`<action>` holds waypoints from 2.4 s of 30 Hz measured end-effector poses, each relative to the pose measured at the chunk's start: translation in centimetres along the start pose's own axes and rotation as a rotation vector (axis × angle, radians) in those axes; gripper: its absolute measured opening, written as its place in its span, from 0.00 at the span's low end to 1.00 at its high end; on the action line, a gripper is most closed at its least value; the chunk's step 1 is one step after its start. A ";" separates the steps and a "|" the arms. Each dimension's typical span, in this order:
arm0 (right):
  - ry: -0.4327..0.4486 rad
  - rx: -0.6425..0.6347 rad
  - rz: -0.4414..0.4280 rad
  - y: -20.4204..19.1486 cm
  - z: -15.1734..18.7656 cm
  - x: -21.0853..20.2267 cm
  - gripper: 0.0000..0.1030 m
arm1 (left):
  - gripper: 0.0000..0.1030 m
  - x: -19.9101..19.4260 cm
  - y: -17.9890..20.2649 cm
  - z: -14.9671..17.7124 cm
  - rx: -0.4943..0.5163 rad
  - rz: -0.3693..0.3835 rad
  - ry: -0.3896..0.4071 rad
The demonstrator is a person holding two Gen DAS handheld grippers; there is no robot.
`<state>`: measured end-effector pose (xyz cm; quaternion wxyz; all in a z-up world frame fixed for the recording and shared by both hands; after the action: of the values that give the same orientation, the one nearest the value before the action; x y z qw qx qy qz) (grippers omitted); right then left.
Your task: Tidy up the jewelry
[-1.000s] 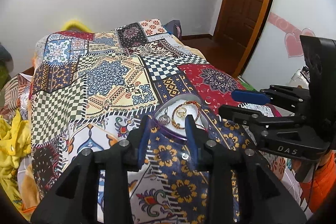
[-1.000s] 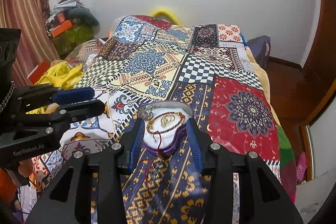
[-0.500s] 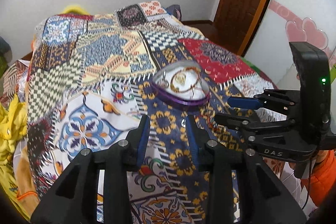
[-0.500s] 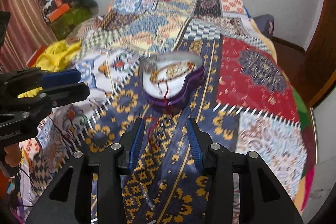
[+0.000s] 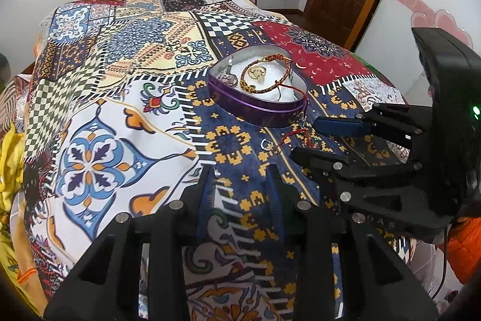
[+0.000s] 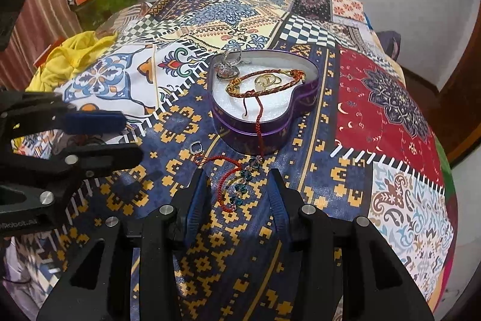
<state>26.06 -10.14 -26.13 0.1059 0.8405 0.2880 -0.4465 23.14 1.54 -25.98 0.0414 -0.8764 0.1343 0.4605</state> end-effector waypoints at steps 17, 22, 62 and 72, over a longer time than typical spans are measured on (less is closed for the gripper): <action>0.051 0.050 -0.032 2.0 -0.4 -1.0 0.06 | 0.32 3.8 1.7 -1.6 0.049 0.050 -0.026; 0.074 0.063 -0.048 2.3 -0.8 -1.6 0.06 | 0.19 4.2 1.3 -1.9 0.028 0.063 -0.017; 0.345 0.077 -0.072 1.7 -10.6 -7.1 0.06 | 0.08 -2.8 -1.6 -8.9 0.006 -0.027 0.226; 0.234 0.090 -0.079 2.3 -9.0 -3.1 0.06 | 0.08 0.7 -1.6 -8.7 -0.006 0.014 0.163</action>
<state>32.23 -9.29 -18.55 0.0160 0.8788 0.3112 -0.3615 30.89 1.25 -21.66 0.0243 -0.9101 0.1420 0.3886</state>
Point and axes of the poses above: each gripper's, at about its wrist camera, not at the fingertips, and x roughly the way its jaws point, y to its right, z to its underside, the point moved 6 cm from there along x, roughly the way its jaws point, and after that the axes turned 7 degrees about x, right-handed, at the moved point
